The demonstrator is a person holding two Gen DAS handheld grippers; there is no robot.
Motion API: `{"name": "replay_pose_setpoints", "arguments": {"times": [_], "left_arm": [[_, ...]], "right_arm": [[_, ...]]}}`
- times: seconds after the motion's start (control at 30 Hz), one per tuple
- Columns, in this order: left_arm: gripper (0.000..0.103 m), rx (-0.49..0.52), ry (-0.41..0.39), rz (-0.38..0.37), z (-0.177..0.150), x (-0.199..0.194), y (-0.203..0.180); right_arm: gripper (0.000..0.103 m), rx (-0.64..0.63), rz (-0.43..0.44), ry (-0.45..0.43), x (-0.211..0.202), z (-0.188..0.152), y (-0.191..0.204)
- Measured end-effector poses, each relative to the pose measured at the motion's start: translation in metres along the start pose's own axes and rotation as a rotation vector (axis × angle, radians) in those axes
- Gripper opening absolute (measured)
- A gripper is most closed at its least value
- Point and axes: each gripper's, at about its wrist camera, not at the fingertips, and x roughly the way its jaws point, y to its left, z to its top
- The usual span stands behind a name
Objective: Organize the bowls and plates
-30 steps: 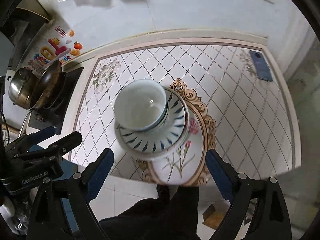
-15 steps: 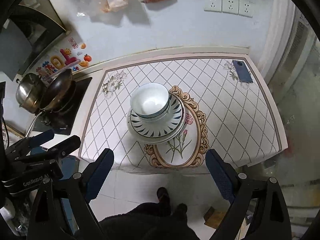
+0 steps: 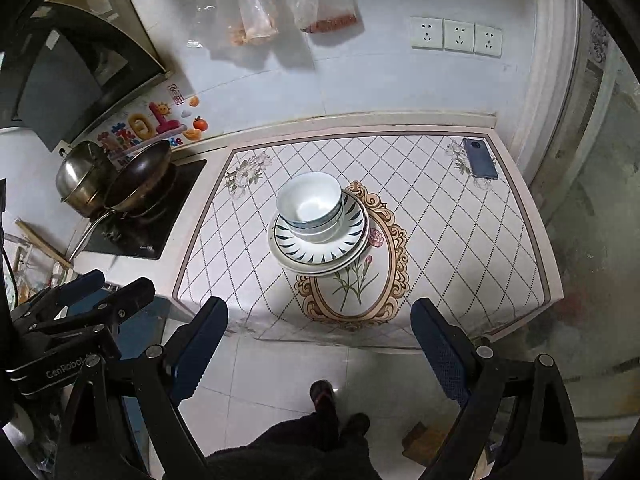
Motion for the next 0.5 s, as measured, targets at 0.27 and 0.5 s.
{"name": "replay_pose_setpoints", "arguments": {"times": [0.27,0.5], "left_arm": [[0.089,0.013,-0.056,0.013,-0.01,-0.026,0.002],[0.089,0.023,-0.083,0.012,-0.014,-0.037,0.013]], "right_arm": [[0.095,0.011,-0.023,-0.049,-0.028,-0.015,0.0],[0.095,0.02,-0.042,-0.089,-0.044,-0.02,0.008]]}}
